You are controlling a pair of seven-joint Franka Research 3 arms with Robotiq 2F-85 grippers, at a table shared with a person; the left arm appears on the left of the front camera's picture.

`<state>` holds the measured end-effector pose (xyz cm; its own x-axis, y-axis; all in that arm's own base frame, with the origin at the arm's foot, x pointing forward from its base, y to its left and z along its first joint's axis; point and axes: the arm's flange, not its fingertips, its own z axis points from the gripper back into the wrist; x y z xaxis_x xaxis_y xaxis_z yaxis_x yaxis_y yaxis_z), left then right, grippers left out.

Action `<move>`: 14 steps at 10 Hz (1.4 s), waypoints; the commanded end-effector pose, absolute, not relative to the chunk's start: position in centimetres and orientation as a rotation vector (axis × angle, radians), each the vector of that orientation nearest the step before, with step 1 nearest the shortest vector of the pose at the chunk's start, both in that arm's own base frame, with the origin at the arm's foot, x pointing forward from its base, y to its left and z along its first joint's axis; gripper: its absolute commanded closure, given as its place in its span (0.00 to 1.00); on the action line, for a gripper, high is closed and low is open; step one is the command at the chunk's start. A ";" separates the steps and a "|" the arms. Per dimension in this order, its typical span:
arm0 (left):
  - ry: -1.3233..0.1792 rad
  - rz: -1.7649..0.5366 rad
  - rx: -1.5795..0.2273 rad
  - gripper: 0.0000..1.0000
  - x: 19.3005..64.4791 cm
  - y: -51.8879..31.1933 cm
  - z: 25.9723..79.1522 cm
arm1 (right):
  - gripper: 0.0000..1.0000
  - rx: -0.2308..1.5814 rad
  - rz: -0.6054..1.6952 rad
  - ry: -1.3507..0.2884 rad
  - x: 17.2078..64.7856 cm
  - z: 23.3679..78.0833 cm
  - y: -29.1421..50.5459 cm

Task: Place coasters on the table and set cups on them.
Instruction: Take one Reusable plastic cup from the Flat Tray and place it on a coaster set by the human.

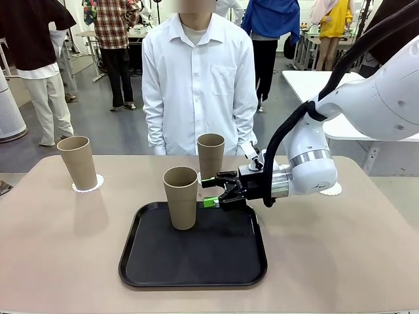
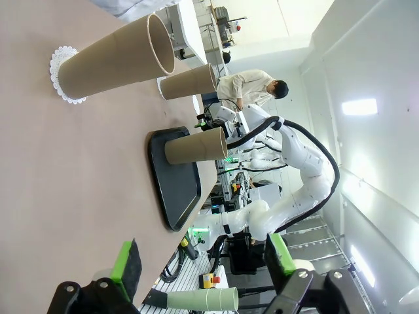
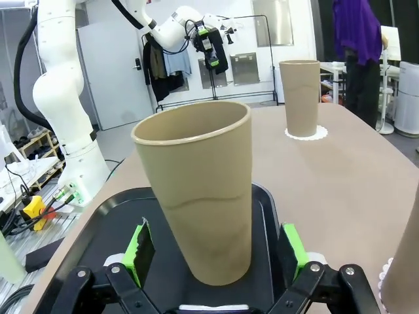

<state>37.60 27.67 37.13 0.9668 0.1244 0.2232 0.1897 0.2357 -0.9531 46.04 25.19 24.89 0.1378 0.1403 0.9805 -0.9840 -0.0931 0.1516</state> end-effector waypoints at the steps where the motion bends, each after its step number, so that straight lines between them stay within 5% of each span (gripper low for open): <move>1: -0.280 -0.042 -1.332 0.00 37.4 27.7 37.3 | 0.00 1.254 1.261 -0.920 46.6 24.2 26.4; 14: -0.280 -0.042 -1.332 0.00 37.4 27.7 37.3 | 0.00 1.276 1.340 -0.882 46.8 22.4 31.2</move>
